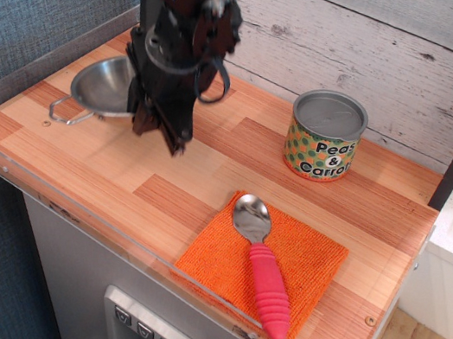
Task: Slide the silver bowl back against the wall.
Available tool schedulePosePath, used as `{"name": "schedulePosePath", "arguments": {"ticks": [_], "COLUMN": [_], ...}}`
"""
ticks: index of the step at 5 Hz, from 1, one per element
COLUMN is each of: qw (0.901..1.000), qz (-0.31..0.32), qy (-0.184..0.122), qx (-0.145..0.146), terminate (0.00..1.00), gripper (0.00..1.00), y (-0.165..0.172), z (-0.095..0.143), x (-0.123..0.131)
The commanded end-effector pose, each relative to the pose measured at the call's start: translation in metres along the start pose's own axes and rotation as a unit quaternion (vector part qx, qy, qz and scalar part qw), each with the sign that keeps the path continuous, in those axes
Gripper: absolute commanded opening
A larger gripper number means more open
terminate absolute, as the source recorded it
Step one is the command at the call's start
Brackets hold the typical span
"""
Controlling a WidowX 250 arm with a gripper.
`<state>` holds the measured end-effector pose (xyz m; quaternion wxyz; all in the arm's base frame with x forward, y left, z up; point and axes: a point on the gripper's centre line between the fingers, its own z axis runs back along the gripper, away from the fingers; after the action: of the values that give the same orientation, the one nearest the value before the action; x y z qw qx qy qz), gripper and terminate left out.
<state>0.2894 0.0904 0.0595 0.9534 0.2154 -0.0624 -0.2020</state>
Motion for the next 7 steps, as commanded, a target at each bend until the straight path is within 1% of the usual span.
{"name": "schedulePosePath", "arguments": {"ticks": [1,2,3,4,5,6,7], "qw": [0.9994,0.999,0.9984,0.9988,0.9994,0.9991,0.999], "qz": [-0.003,-0.036,-0.048,-0.036,-0.015,-0.004,0.008], "qy": [-0.033,-0.023,-0.026,-0.031,-0.028,-0.041,-0.043], "qx": [-0.007,0.015,0.012,0.004,-0.014,-0.015,-0.011], "terminate": [0.0,0.0,0.0,0.0,0.0,0.0,0.0], "gripper": [0.0,0.0,0.0,0.0,1.0,1.0,1.0], "y": [0.028,0.029,0.03,0.031,0.034,0.041,0.048], "z": [-0.018,-0.031,-0.037,-0.038,-0.037,-0.03,-0.021], "x": [0.043,0.065,0.073,0.072,0.066,0.064,0.063]}}
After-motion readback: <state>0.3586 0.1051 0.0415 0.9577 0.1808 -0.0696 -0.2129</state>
